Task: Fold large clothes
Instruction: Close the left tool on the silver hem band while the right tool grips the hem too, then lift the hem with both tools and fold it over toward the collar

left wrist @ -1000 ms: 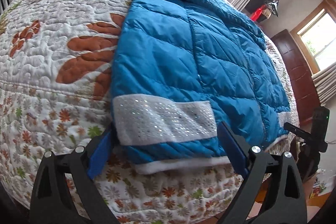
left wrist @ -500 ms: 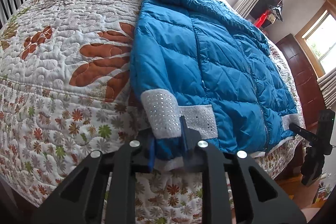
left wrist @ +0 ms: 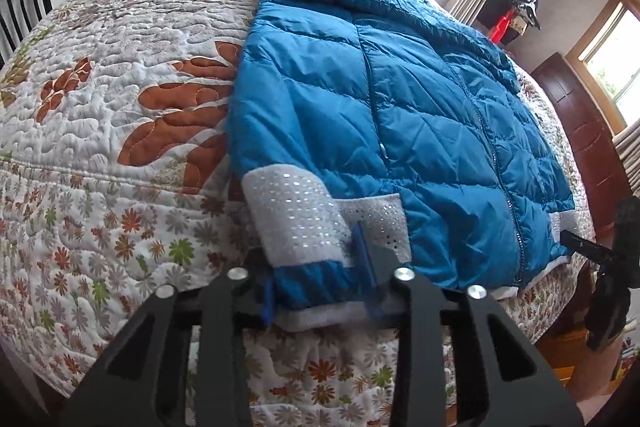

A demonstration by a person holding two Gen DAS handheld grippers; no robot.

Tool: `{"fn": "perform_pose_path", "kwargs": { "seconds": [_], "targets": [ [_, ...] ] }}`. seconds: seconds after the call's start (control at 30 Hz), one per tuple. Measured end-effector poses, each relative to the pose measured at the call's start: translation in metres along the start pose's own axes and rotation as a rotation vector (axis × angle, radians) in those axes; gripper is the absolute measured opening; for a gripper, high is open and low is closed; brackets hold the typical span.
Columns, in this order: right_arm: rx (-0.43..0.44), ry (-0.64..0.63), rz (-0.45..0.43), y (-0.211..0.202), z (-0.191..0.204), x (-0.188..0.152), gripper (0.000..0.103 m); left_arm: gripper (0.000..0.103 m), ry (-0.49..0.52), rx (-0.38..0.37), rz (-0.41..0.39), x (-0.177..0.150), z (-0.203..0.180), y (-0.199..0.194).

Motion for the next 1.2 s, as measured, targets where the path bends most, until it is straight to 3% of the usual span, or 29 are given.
{"fn": "perform_pose_path", "kwargs": {
  "seconds": [0.07, 0.13, 0.3, 0.47, 0.67, 0.9, 1.03, 1.2],
  "targets": [
    [0.023, -0.003, -0.022, -0.006, 0.002, 0.001, 0.012, 0.015, -0.046, -0.052, -0.008, 0.003, 0.007, -0.006],
    [0.046, -0.006, -0.049, -0.012, 0.003, 0.003, 0.011, 0.013, -0.058, -0.091, -0.029, 0.005, 0.008, -0.013],
    [0.066, -0.007, -0.075, -0.018, 0.004, 0.008, 0.010, 0.012, -0.005, -0.099, -0.070, 0.010, -0.001, -0.021],
    [0.099, -0.042, -0.153, -0.052, 0.018, 0.038, 0.009, 0.012, 0.039, -0.180, -0.140, 0.044, -0.016, -0.050],
    [0.089, -0.067, -0.192, -0.081, 0.035, 0.115, 0.009, 0.012, 0.076, -0.240, -0.221, 0.116, -0.041, -0.074],
    [0.119, 0.000, -0.177, -0.078, 0.042, 0.242, 0.009, 0.012, 0.089, -0.253, -0.256, 0.227, -0.063, -0.063],
    [0.101, 0.052, -0.160, -0.050, 0.038, 0.313, 0.009, 0.012, 0.056, -0.259, -0.263, 0.295, -0.063, -0.034],
    [0.061, 0.125, -0.127, -0.002, 0.016, 0.378, 0.009, 0.012, 0.011, -0.232, -0.232, 0.360, -0.054, 0.026]
  ]
}}
Point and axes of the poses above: each gripper's, at about its wrist camera, not at the fingertips, and y roughly the way its jaws point, z to its left, x to its top, the point moved 4 cm from there along y, roughly the way its jaws point
